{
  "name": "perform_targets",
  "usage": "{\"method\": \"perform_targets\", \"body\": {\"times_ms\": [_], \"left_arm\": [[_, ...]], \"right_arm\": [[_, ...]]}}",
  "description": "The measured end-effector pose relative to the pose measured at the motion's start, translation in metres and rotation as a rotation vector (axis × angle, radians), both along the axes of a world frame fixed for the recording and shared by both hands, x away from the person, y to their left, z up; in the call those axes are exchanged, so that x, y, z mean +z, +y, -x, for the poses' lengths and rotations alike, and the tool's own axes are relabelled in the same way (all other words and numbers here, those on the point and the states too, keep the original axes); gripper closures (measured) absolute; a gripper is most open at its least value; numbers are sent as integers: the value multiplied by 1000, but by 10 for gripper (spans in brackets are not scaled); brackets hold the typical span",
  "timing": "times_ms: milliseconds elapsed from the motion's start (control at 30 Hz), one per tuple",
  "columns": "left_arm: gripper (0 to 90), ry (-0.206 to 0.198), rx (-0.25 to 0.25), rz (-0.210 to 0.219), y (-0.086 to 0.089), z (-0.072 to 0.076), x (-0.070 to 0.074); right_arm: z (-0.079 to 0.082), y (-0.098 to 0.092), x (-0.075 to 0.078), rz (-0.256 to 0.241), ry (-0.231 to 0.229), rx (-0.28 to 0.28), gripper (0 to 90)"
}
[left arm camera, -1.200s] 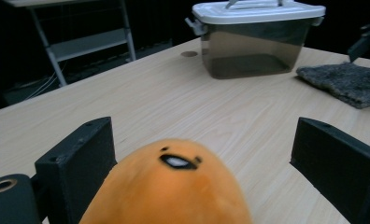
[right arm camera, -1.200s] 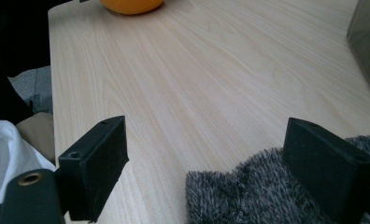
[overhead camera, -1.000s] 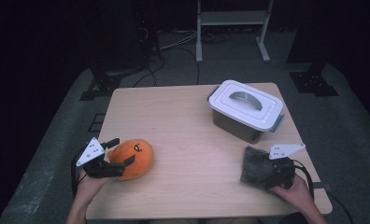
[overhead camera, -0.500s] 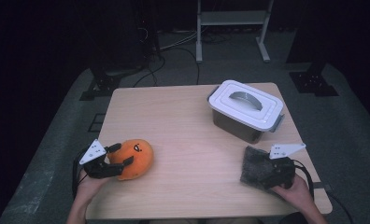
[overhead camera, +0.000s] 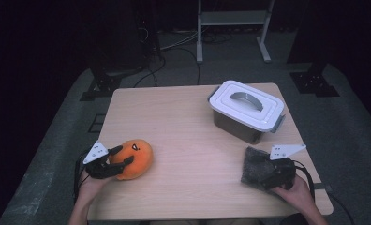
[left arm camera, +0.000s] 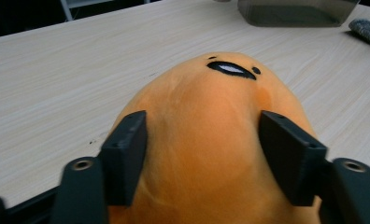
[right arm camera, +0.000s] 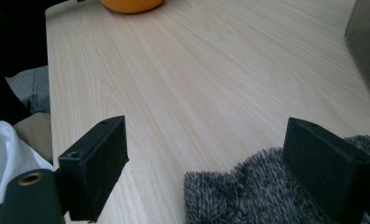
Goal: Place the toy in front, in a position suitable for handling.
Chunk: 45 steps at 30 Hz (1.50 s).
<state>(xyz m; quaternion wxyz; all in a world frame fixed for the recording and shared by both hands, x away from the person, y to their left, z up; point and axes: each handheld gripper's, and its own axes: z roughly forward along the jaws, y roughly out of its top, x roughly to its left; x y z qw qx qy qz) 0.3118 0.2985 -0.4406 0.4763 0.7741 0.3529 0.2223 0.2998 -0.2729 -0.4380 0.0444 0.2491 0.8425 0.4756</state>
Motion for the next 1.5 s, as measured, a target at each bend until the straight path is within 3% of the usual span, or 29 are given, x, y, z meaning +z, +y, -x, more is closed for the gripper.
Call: {"method": "perform_targets", "body": {"times_ms": [200, 300, 500, 900, 1133, 1333, 1500], "left_arm": [[469, -4, -1, -16, -3, 1, 2], [510, -31, 0, -45, -5, 3, 4], [557, -37, -12, -49, -8, 4, 9], [627, -41, -13, -18, -6, 5, 16], [637, -40, 7, 35, 0, 6, 21], [637, -61, -34, 37, -9, 10, 31], [637, -74, -96, 53, -26, 11, 41]], "right_arm": [[0, 0, 0, 2, -1, 1, 132], [0, 0, 0, 1, -1, 2, 132], [0, 0, 0, -1, -5, 3, 132], [1, 0, 1, -1, -10, 4, 132], [1, 0, 1, -3, -12, 5, 132], [0, -1, 1, -5, -13, 2, 132], [0, -2, 1, -12, -11, -3, 132]]}}
